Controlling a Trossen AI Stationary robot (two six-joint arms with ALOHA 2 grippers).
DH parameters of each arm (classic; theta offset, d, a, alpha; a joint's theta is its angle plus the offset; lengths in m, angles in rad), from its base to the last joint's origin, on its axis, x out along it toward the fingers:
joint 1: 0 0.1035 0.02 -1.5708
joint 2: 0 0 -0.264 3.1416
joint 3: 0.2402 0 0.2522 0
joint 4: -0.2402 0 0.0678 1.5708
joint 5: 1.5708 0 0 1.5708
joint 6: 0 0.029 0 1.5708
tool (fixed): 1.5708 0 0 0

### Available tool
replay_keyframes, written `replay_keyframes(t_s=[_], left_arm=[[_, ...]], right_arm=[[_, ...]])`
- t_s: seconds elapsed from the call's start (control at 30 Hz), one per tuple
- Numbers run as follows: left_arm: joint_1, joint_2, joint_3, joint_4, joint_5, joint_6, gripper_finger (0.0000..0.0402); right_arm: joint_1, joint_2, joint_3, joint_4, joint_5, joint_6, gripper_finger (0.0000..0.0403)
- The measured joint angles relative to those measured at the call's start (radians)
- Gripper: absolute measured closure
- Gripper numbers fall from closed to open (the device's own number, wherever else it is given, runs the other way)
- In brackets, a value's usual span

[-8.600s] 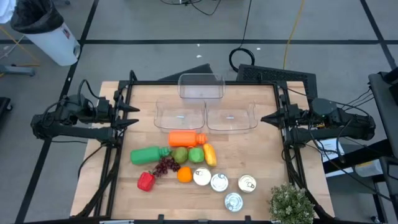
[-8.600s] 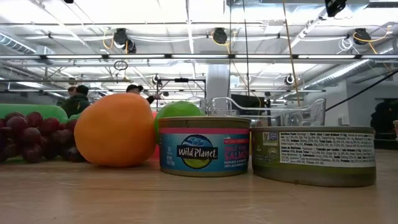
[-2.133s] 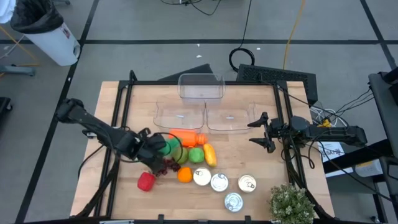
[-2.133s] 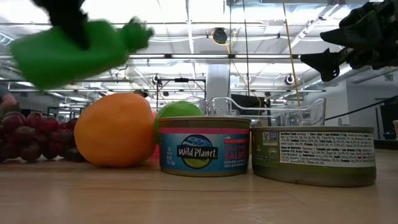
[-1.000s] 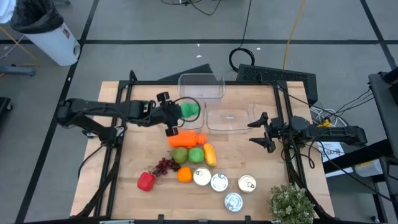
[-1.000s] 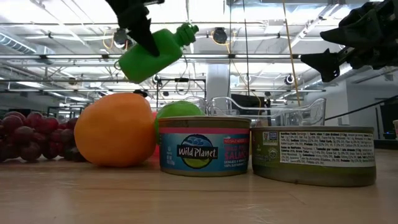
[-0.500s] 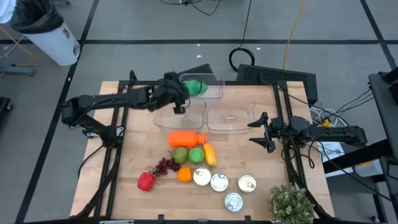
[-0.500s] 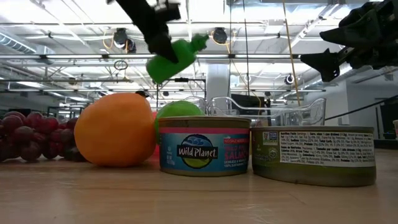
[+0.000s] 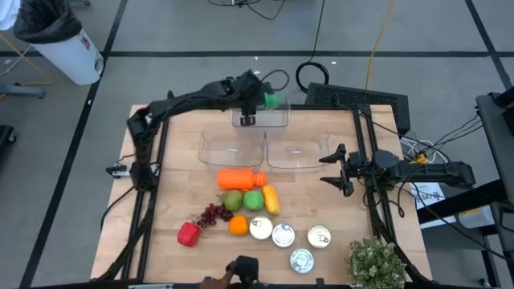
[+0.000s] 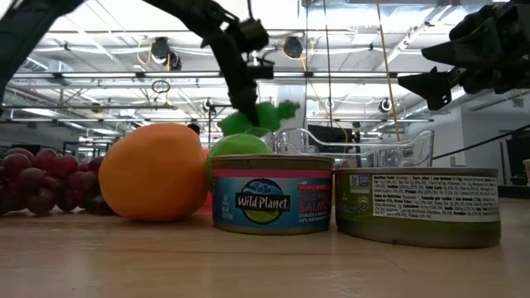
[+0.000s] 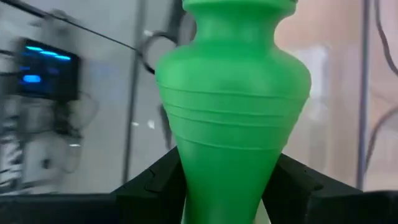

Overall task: Pick & Place Food Item
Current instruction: Put the green water bottle into the top transparent bin, then put the orange water bottle into the top transparent bin

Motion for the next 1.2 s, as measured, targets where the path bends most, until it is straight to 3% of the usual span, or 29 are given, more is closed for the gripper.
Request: replay_keyframes(t_s=[0.37, 0.53, 0.8, 1.0, 1.2], left_arm=[[0.018, 0.132, 0.017, -0.007, -0.041, 0.06, 0.0224], [-0.004, 0.142, 0.017, 0.003, -0.189, 0.037, 0.0165], [-0.047, 0.142, 0.018, 0.003, -0.207, 0.011, 0.007], [-0.074, 0.096, 0.018, -0.02, -0.231, -0.029, 0.0045], [-0.13, -0.058, 0.018, -0.162, -0.229, -0.182, 0.0052]], right_arm=[[0.0, 0.0, 0.0, -0.008, -0.004, 0.001, 0.0083], [0.0, 0.001, 0.0, -0.014, -0.005, -0.002, 0.0083], [0.0, 0.002, 0.0, -0.014, -0.005, 0.001, 0.0083], [0.0, 0.002, 0.0, -0.014, -0.005, 0.002, 0.0083], [0.0, 0.002, 0.0, -0.014, -0.005, 0.003, 0.0083]])
